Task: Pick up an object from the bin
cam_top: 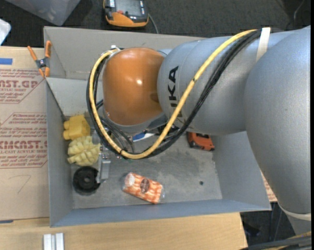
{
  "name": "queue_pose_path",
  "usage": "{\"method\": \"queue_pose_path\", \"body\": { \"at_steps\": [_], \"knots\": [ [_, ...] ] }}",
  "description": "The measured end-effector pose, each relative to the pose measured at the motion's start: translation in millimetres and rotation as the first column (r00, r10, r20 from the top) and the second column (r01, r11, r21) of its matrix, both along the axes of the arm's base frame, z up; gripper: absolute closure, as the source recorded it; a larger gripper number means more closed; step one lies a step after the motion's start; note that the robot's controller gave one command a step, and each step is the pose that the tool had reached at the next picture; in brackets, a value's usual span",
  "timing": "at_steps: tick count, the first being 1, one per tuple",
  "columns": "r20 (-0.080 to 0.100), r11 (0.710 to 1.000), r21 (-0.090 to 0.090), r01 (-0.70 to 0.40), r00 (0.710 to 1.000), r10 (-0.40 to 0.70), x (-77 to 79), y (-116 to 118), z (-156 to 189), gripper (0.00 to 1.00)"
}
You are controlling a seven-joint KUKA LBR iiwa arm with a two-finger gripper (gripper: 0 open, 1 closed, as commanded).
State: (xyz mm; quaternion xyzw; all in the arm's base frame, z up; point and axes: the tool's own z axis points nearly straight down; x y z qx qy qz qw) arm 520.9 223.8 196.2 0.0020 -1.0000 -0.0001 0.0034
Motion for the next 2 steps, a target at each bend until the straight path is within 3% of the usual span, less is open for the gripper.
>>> {"method": "queue_pose_path", "body": {
  "at_steps": [1, 2],
  "knots": [
    [0.007, 1.0, 0.002, 0.003, 1.0, -0.003, 2.2, -2, 5, 0.0],
    [0.019, 0.992, 0.005, 0.127, 0.992, -0.127, 50.6, 12, -118, 0.0]
  ]
}}
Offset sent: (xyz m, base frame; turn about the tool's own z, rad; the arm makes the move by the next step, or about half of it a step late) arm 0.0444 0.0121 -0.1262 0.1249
